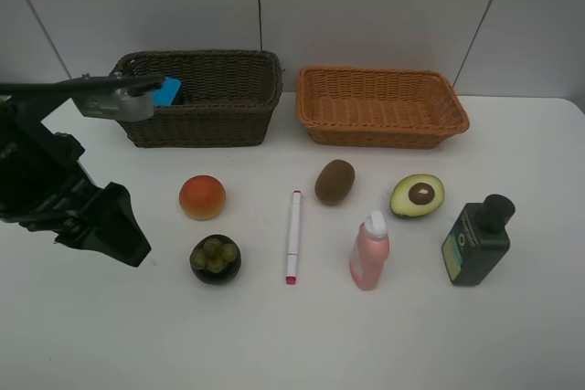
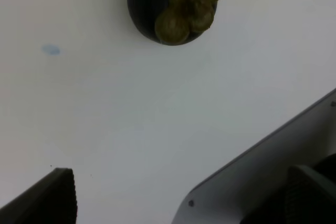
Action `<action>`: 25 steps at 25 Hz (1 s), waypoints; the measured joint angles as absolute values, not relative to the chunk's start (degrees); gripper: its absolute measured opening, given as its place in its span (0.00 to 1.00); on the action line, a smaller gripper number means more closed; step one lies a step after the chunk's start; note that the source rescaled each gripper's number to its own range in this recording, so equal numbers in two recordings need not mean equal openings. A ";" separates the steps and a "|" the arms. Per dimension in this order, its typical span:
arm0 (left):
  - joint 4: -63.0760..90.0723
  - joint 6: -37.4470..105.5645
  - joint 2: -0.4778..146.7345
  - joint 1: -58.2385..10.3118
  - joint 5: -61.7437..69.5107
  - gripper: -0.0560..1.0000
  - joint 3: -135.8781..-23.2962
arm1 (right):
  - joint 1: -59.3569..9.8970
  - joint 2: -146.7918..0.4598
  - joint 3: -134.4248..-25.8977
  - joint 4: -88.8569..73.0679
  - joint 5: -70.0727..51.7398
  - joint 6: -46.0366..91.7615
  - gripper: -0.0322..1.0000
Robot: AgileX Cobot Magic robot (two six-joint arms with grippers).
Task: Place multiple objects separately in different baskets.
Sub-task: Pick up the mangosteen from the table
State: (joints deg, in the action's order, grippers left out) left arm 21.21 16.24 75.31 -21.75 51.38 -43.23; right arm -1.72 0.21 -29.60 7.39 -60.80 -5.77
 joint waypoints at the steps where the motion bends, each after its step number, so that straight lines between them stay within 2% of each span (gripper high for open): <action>1: 20.56 15.56 76.65 -22.87 50.62 0.98 -43.60 | -1.72 0.21 -29.60 7.39 -60.80 -5.77 1.00; 12: 19.50 11.96 89.96 -33.97 37.91 0.98 -45.80 | -1.72 0.21 -29.60 7.39 -60.80 -5.77 1.00; 25: 19.10 10.98 104.86 -34.45 35.31 0.98 -53.39 | -1.72 0.21 -29.60 7.39 -60.80 -5.77 1.00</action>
State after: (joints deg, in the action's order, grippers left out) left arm 19.10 10.98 104.86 -34.45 35.31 -53.39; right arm -1.72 0.21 -29.60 7.39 -60.80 -5.77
